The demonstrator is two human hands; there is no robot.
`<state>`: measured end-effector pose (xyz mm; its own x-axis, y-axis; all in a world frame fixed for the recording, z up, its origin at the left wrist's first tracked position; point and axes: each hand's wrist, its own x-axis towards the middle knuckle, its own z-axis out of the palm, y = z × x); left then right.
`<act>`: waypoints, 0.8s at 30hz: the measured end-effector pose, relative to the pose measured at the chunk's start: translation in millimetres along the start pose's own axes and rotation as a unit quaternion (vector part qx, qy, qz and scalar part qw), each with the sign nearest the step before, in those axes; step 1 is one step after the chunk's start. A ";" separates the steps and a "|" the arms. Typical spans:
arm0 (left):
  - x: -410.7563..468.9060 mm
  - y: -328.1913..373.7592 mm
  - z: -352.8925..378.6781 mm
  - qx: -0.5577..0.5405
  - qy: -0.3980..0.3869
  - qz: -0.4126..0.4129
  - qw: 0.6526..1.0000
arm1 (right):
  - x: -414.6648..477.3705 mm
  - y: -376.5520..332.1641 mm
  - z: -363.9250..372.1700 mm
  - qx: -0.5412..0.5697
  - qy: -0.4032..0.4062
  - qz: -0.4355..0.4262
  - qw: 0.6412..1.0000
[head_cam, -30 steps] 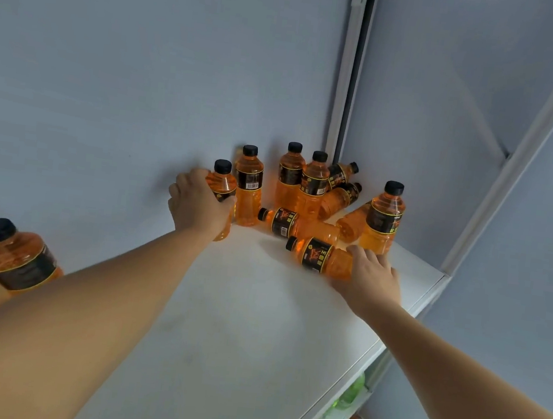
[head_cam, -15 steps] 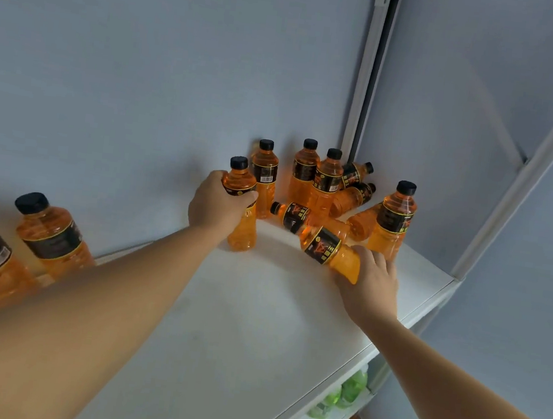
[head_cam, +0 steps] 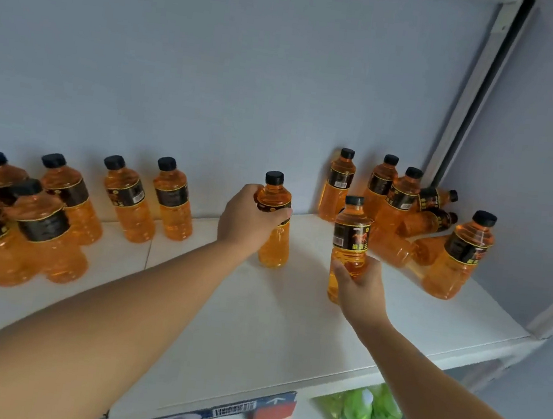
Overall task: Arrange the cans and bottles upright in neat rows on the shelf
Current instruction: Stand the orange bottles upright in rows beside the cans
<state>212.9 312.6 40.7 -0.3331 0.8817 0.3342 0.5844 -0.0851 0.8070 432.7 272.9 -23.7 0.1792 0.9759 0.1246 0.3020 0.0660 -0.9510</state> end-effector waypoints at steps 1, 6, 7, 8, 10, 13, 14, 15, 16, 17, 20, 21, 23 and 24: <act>-5.3 -4.6 -8.2 0.003 0.008 -0.006 1.000 | -1.3 -0.4 6.0 0.007 -0.012 0.005 1.000; -27.9 -31.5 -49.5 0.008 0.050 -0.037 0.998 | -14.6 -5.9 45.0 0.034 -0.077 -0.008 0.996; -31.3 -36.0 -57.2 0.007 0.057 -0.042 0.997 | -17.2 -8.7 53.1 0.035 -0.086 -0.013 0.996; -34.0 -39.5 -64.7 0.007 0.064 -0.045 0.997 | -19.4 -12.5 61.2 0.036 -0.093 -0.017 0.995; -36.5 -44.9 -79.2 0.015 0.077 -0.040 0.996 | -20.6 -20.7 76.3 0.040 -0.106 -0.020 0.993; -36.9 -51.4 -104.3 0.012 0.099 -0.019 0.995 | -20.2 -35.4 100.1 0.039 -0.133 -0.032 0.990; -36.2 -54.4 -113.9 0.011 0.104 -0.011 0.994 | -20.0 -40.4 109.2 0.039 -0.140 -0.038 0.989; -35.3 -58.1 -123.8 0.010 0.110 -0.007 0.994 | -20.0 -45.3 118.9 0.039 -0.144 -0.043 0.988; -34.3 -62.3 -133.6 0.008 0.117 -0.006 0.993 | -20.7 -50.1 129.2 0.039 -0.149 -0.048 0.987; -33.3 -66.9 -143.1 0.008 0.125 -0.004 0.992 | -21.9 -54.9 140.1 0.040 -0.153 -0.051 0.986; -30.9 -82.1 -164.4 0.022 0.138 0.009 0.990 | -25.9 -65.2 172.7 0.039 -0.162 -0.059 0.984; -30.4 -88.0 -170.3 0.035 0.138 0.012 0.990 | -27.7 -67.2 183.2 0.038 -0.164 -0.062 0.984; -30.6 -100.2 -180.6 0.056 0.134 0.013 0.989 | -32.4 -69.3 201.8 0.033 -0.170 -0.071 0.982; -30.9 -106.3 -184.9 0.063 0.132 0.016 0.989 | -35.0 -69.6 209.9 0.028 -0.176 -0.077 0.981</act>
<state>24.2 208.6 34.7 -0.4851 0.7260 0.4875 0.6797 -0.0376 0.7325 208.9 277.9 -21.3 -0.2025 0.9641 0.1717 0.2467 0.2199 -0.9438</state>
